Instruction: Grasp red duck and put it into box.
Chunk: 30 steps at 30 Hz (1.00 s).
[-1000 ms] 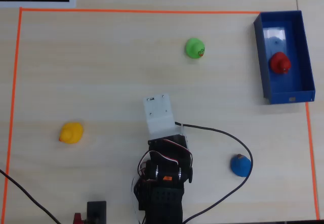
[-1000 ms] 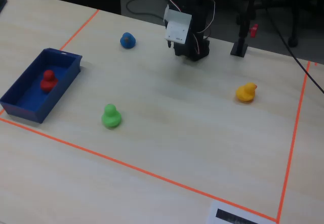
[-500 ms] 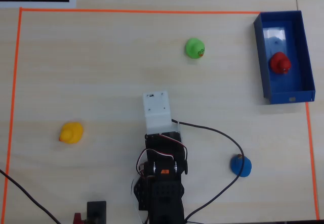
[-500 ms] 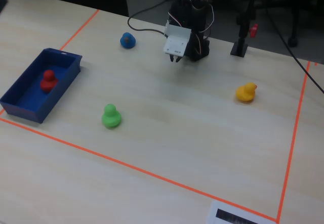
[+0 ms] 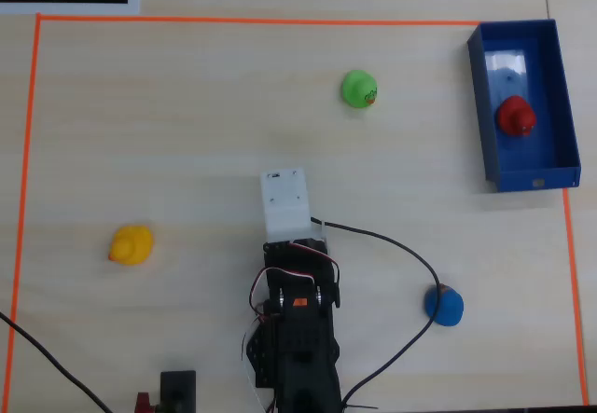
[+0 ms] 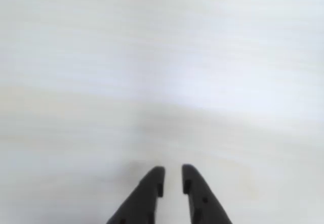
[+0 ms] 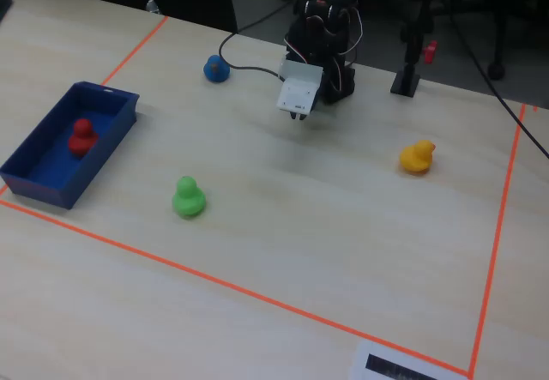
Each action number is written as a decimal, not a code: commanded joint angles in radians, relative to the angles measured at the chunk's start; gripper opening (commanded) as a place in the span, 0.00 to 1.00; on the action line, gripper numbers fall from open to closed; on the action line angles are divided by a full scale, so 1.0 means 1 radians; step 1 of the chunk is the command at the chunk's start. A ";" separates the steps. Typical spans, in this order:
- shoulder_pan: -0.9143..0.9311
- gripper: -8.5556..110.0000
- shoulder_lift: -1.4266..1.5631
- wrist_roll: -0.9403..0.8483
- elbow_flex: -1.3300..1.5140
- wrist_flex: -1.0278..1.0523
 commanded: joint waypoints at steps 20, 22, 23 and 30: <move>-0.017 0.07 0.000 0.006 0.149 -0.067; -0.018 0.10 0.000 0.008 0.149 -0.071; -0.017 0.10 0.000 0.008 0.149 -0.071; -0.017 0.11 0.002 0.008 0.149 -0.071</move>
